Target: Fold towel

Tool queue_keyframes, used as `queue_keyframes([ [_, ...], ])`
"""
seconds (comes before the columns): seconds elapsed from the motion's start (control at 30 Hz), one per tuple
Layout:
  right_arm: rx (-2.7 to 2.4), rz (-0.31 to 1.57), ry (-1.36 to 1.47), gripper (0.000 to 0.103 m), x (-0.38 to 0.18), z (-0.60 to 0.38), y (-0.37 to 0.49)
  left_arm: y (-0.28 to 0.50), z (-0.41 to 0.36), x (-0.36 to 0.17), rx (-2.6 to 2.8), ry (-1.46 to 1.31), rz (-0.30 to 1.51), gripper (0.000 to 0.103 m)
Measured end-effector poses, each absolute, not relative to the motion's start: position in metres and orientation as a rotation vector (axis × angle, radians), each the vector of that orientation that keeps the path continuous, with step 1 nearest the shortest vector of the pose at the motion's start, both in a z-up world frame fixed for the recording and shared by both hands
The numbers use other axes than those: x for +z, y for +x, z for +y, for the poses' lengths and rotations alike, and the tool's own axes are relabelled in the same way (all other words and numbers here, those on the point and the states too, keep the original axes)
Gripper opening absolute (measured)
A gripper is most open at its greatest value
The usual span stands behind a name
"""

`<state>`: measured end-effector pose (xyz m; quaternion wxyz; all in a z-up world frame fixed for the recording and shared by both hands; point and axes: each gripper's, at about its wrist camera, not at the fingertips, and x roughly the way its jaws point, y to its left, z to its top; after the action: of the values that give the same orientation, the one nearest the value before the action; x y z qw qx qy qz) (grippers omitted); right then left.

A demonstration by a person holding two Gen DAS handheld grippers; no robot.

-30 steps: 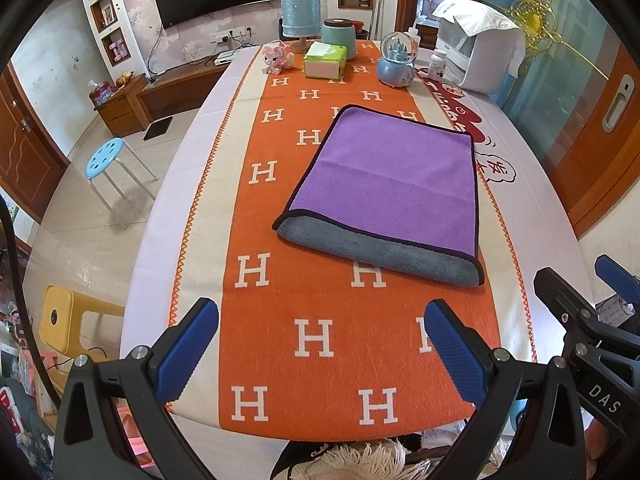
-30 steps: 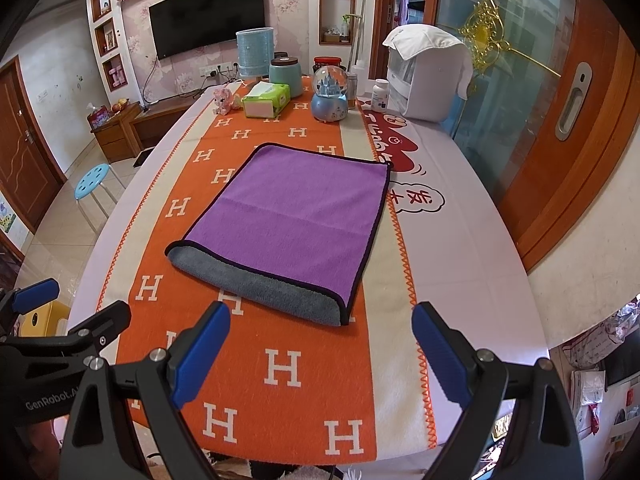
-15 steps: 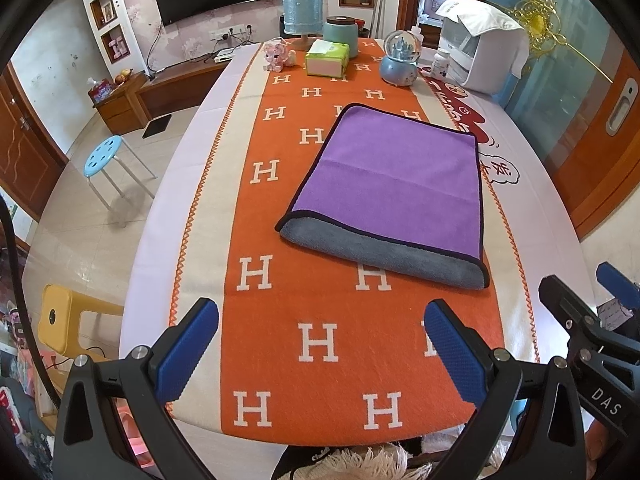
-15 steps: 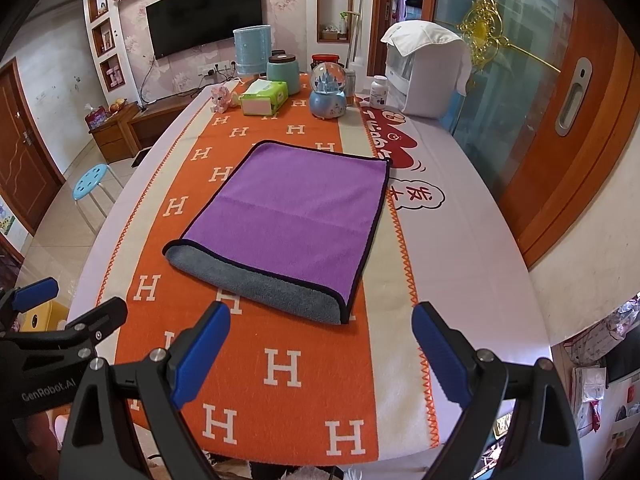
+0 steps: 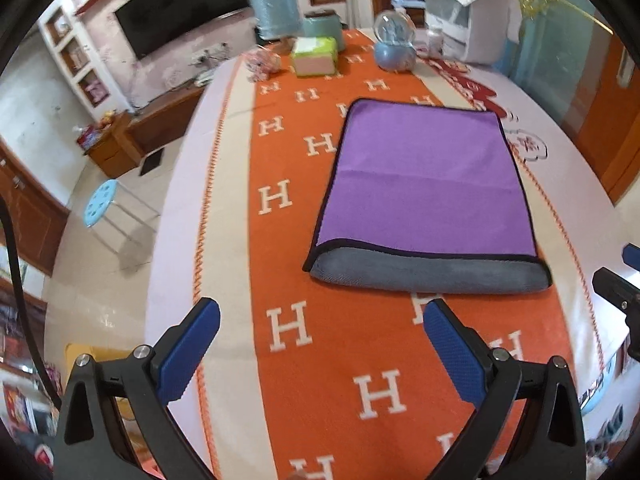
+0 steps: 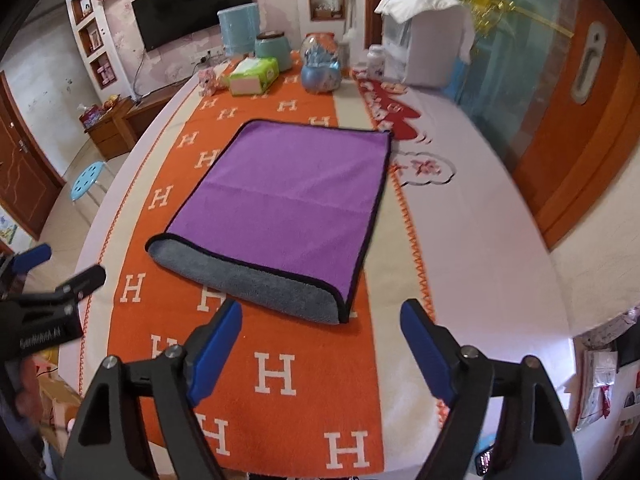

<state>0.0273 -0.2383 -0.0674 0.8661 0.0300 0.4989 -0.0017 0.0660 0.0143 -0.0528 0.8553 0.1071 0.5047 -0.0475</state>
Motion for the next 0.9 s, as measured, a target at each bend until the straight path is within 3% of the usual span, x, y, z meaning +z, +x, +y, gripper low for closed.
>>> queue_keyframes([
  [0.2,0.068,1.090,0.069,0.063,-0.104,-0.243,0.045,0.110,0.023,-0.089,-0.197,0.237,1.144,0.095],
  [0.47,0.117,1.103,0.081,0.058,-0.127,-0.252,0.061,0.147,0.025,-0.121,-0.323,0.247,1.193,0.092],
  [0.9,0.261,1.192,0.059,0.025,-0.164,-0.261,0.084,0.188,0.029,-0.157,-0.543,0.243,1.307,0.052],
])
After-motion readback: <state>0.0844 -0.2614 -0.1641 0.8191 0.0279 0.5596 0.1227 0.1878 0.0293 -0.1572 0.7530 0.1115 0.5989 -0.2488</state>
